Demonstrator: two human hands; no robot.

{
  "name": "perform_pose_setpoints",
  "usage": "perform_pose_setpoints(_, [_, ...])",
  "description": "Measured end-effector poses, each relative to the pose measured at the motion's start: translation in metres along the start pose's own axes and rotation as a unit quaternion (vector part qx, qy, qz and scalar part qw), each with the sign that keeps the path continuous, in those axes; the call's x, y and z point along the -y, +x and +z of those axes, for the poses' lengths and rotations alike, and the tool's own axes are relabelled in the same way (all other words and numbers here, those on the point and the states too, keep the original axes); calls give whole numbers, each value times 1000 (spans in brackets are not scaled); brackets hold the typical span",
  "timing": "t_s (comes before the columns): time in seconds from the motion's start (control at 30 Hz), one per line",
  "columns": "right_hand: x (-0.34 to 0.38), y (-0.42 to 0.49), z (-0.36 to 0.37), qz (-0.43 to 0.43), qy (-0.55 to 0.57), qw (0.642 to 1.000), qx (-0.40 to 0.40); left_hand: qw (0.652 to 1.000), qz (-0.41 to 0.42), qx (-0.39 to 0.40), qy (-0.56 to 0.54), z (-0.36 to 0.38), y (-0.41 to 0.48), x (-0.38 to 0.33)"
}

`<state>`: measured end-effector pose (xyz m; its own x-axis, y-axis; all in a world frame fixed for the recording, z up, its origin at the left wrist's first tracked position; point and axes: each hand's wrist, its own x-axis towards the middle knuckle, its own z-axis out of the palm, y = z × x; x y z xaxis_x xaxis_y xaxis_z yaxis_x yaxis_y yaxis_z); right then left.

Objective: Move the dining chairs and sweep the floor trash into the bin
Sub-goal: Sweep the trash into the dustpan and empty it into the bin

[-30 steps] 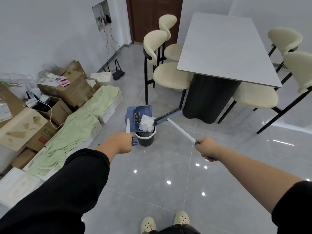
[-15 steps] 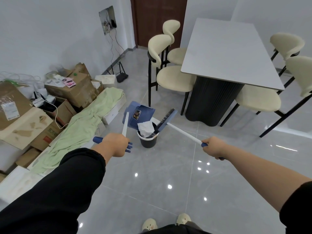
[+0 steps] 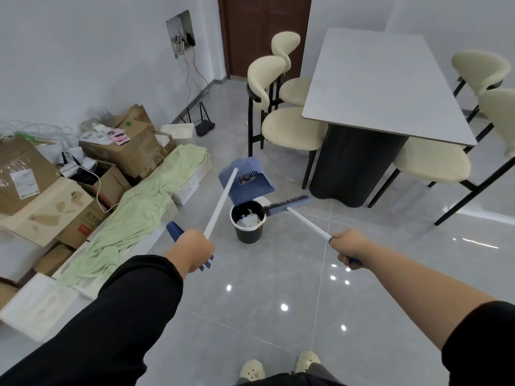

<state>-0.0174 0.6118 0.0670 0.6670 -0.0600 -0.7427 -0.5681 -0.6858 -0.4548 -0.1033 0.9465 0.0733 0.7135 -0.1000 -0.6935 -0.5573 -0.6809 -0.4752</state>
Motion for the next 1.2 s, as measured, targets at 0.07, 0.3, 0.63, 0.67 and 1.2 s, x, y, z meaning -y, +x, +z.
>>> perform_pose_setpoints(0.07, [-3, 0, 8, 13, 24, 1000, 11, 1000, 12, 8, 4, 3, 3, -7])
perform_pose_setpoints(0.3, [-7, -3, 18, 41, 75, 996, 12, 1000, 17, 9, -12, 13, 8, -16])
perform_pose_setpoints(0.63, [-4, -2, 32, 41, 114, 993, 6, 974, -40, -61, -214, 8, 12, -10])
perform_pose_setpoints(0.67, [-4, -1, 33, 43, 124, 991, 5, 957, -61, -71, -274, 9, 15, -11])
perform_pose_setpoints(1.2, [8, 17, 38, 59, 61, 996, -14, 613, -279, -164, -720, 35, 29, 27])
